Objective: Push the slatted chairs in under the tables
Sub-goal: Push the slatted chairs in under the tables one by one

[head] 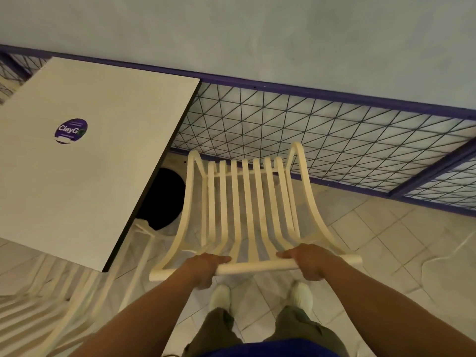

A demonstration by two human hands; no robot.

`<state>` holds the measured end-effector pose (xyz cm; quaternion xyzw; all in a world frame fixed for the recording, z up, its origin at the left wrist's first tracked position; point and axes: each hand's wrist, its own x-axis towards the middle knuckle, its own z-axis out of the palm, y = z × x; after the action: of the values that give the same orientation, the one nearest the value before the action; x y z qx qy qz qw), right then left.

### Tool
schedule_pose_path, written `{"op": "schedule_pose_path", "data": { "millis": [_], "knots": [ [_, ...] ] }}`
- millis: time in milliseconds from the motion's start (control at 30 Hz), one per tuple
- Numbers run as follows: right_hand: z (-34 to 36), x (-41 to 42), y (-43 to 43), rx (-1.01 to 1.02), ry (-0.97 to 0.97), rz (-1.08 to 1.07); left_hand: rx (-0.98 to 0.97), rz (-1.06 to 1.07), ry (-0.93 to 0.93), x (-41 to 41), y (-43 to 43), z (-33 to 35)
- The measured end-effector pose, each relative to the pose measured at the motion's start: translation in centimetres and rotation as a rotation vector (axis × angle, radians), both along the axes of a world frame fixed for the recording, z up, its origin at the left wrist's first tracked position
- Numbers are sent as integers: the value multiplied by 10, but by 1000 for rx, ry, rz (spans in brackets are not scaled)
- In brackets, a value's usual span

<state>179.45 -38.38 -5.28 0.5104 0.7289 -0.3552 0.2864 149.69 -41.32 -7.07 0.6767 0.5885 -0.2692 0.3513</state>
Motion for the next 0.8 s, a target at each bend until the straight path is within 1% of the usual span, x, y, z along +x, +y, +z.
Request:
{"op": "schedule_pose_path", "data": {
  "millis": [367,633,700,800],
  "knots": [
    [3,16,40,38,-55,181,18,158,-61,26,-10,-2],
    [6,37,85,20,-23,320,-29,260,3,56,1,-1],
    [4,36,90,10,-11,325,-57,270,11,56,5,2],
    [5,36,92,-23,11,339,-41,276,2,52,7,4]
  ]
}}
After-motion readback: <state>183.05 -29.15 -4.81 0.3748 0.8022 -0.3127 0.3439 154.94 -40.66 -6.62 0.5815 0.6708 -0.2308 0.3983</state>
